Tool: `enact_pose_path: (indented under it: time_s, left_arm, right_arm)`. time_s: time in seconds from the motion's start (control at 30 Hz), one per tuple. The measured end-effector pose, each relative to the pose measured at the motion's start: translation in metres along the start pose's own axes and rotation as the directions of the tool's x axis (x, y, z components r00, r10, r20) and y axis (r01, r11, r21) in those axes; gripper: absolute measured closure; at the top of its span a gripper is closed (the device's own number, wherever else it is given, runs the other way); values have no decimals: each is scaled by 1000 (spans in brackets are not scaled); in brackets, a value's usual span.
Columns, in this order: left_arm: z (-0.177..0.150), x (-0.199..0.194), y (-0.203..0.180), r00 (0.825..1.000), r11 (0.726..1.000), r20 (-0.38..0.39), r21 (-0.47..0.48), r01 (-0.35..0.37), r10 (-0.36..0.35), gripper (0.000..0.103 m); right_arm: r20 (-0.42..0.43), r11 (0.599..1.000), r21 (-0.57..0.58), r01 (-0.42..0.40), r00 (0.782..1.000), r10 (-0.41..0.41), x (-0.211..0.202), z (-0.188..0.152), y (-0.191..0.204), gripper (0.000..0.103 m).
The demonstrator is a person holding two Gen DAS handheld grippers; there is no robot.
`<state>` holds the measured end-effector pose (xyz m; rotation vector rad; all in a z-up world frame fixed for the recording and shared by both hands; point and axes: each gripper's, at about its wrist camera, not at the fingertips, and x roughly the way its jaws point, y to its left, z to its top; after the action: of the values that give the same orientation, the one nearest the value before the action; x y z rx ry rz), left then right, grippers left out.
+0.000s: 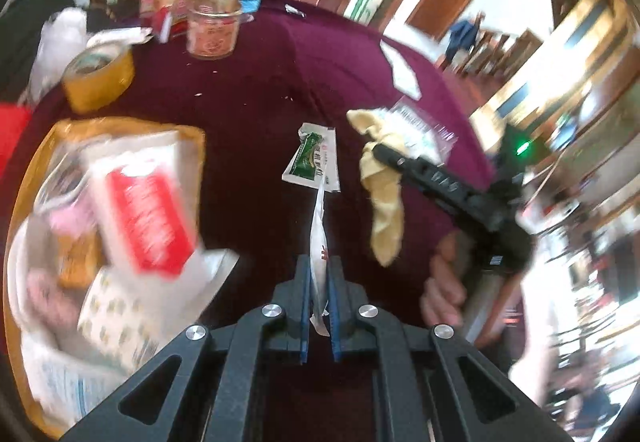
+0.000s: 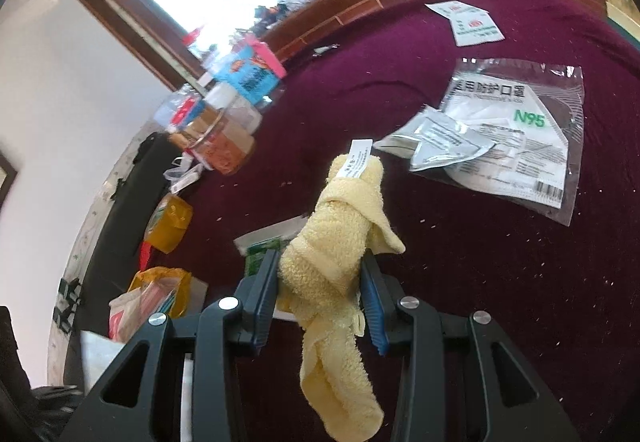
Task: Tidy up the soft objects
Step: 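Carry yellow towel and green sachet into the tray and open both grippers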
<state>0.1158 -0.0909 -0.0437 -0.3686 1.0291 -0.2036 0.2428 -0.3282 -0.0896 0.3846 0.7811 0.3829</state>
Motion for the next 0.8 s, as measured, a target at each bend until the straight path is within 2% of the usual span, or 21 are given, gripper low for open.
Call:
enact_pose_path:
  time_s: [0.13,0.27,0.43,0.57,0.8]
  left_arm:
    - [-25,-52,37,997,995,57,-90,53,-48,97]
    - [-45,-87,74,994,985,105,-161,53,-36,97]
    - [-59,-104,119,991,968,132,-246,44,-12,97]
    - [-65,-104,138,991,958,129,-280,55,-19,97]
    - [-71,-100,164,993,950,113,-306,68,-35,97]
  right_arm:
    - [17,999,-8,-43,999,43,-15,-15,11,65]
    - [20,987,-33,-159,987,160,-52,-46,48,65]
    - [-69,940,-110,-323,946,317,-66,-81,118,65]
    - [-150,908,-189,-373,925,349,-57,-105,174,65]
    - [-204,898,-259,-356,929,310,-25,-121,229,65]
